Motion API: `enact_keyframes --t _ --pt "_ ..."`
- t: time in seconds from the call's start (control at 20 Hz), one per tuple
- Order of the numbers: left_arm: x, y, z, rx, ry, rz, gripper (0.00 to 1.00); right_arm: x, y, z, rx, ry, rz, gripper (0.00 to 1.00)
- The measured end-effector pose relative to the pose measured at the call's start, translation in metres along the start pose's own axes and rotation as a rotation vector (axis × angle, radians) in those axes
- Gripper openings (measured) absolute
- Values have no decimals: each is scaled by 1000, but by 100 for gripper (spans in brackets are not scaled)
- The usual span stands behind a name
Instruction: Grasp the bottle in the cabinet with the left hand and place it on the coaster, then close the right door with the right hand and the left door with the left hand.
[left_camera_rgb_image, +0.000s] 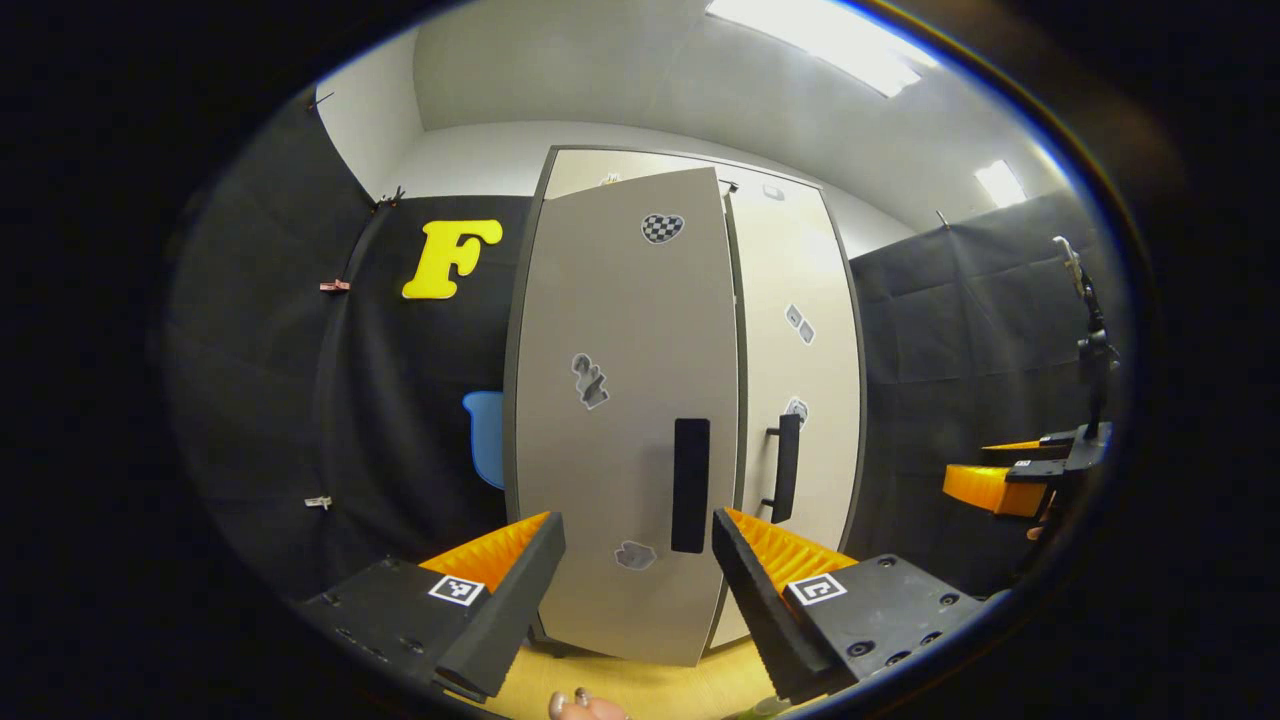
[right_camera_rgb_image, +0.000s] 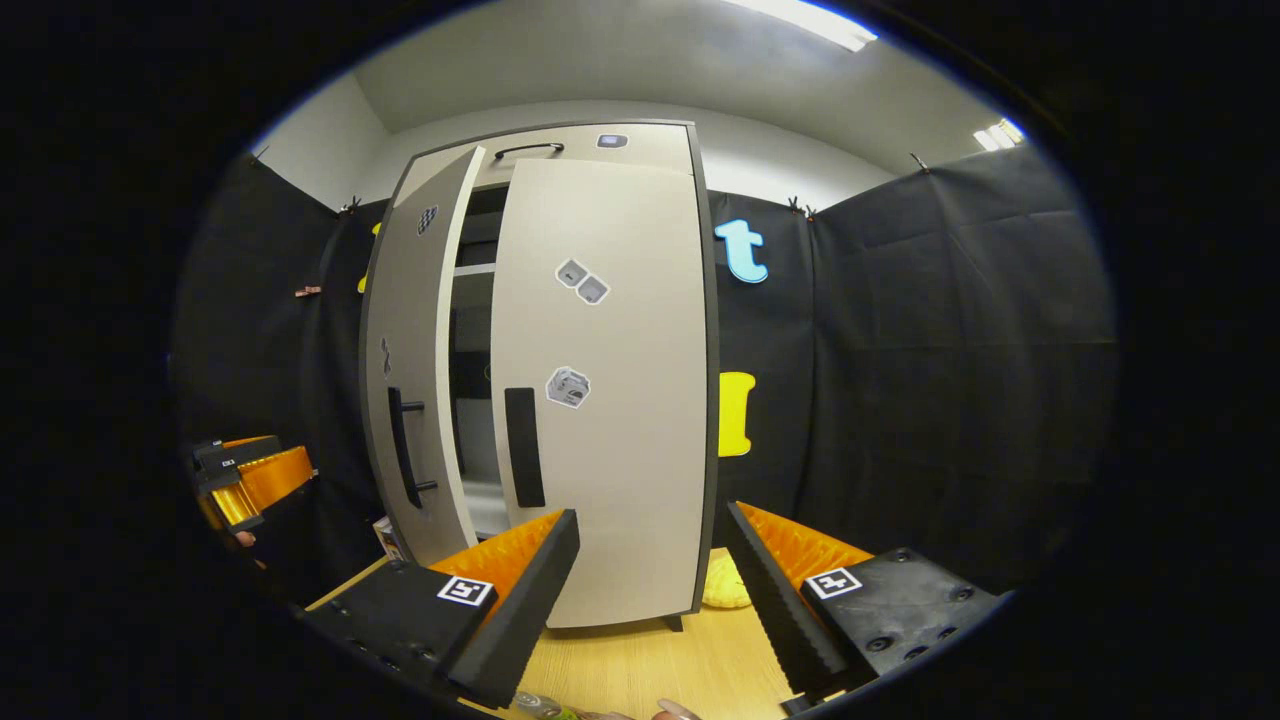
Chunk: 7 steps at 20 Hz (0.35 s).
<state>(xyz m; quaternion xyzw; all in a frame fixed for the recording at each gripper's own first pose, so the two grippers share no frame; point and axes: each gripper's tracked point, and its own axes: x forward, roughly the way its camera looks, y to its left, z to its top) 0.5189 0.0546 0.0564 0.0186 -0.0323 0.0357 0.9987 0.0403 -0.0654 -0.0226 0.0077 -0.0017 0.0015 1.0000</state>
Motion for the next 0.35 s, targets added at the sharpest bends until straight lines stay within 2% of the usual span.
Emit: enact_keyframes --t 0.2,0.25,0.35 --pt "3 -3 3 28 -17 2 94 0 -4 -3 -7 17 -14 97" --pt "3 -7 4 25 -15 -10 97 -1 -6 -3 -14 14 -18 97" --pt "4 -9 3 18 -12 -17 92 -2 -6 -1 -21 7 -17 97"
